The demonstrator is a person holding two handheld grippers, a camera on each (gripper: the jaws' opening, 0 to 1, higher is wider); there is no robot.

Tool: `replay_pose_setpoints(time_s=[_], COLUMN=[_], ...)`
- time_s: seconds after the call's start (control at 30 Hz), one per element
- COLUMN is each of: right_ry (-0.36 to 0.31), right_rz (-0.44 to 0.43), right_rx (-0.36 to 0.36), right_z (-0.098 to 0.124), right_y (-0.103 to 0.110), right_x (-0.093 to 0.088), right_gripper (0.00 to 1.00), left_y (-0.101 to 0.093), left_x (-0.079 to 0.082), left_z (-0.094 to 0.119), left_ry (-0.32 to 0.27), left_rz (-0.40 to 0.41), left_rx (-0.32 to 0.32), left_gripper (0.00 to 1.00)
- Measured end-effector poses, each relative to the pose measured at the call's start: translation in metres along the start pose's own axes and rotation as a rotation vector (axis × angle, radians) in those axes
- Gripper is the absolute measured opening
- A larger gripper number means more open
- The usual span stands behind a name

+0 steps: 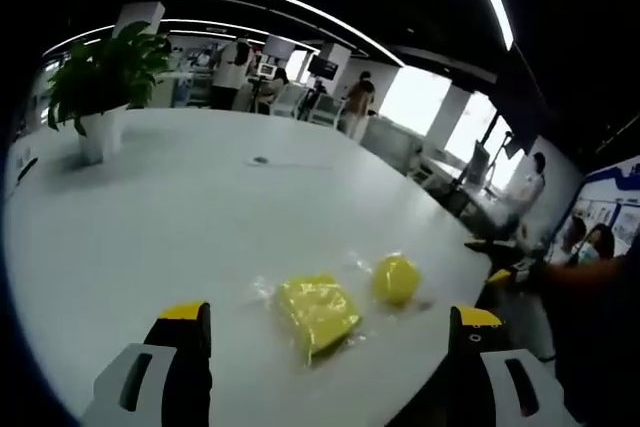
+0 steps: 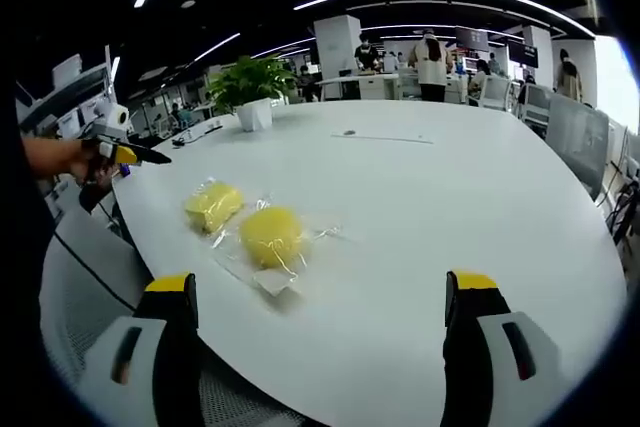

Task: Compare the silicone blocks by pressing each to a similar depth, holding the contact briefly, and releasing to observe deformation and rebound differences across the visible hardness samples.

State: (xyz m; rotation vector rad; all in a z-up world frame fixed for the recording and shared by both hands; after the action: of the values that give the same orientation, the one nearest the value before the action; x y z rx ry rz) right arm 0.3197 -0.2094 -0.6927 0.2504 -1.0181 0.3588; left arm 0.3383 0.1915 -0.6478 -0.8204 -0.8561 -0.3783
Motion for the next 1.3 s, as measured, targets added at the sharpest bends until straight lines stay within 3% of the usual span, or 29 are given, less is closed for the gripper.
replay_pose_setpoints(time_s=[0.27, 0.5, 0.67, 0.77, 0.9, 1.3], right_ry=[0.011, 0.009, 0.005, 0.009, 0.011, -0.005], right_rz=[0.008, 0.001, -0.014, -0.017, -0.025, -0.043], right_rx=[-0.009, -0.012, -0.016, -0.021, -0.023, -0.020], right_z=[0.007, 0.009, 0.010, 0.010, 0.011, 0.010], right_y=[-0.001, -0.001, -0.002, -0.003, -0.004, -0.005], right_x=[-0.004, -0.003, -0.004, -0.006, -0.006, -0.007], right_gripper=[0.96, 0.96, 0.96, 0.96, 0.96, 0.97], left_y=[-0.010, -0.017, -0.017, -0.012, -0.013, -0.013], left_x=[0.017, 0.029, 0.032, 0.033, 0.041, 0.034], left_z=[-0.034, -0.056, -0.069, -0.076, -0.089, -0.122], left_ry=[0.035, 0.041, 0.053, 0.077, 0.050, 0.065], left_rz=[0.027, 0.010, 0.045, 0.073, 0.146, 0.222], left_rx=[-0.089, -0.119, -0.138, -0.110, -0.133, -0.165], left_gripper=[1.00, 1.00, 1.00, 1.00, 1.00, 1.00])
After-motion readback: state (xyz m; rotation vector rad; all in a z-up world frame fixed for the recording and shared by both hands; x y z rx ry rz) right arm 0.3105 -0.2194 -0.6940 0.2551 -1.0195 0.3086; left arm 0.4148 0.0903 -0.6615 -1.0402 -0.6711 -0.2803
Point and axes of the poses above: the point that each gripper's makers call its tool centre point, and the gripper's own axes: z roughly backward along the fingers, y roughly to its left, x roughly out of its top, the point moved 6 cm from there along z, roughly backward along the fingers, and after that the axes turned 13 degrees about -x, right-handed, at the moved point
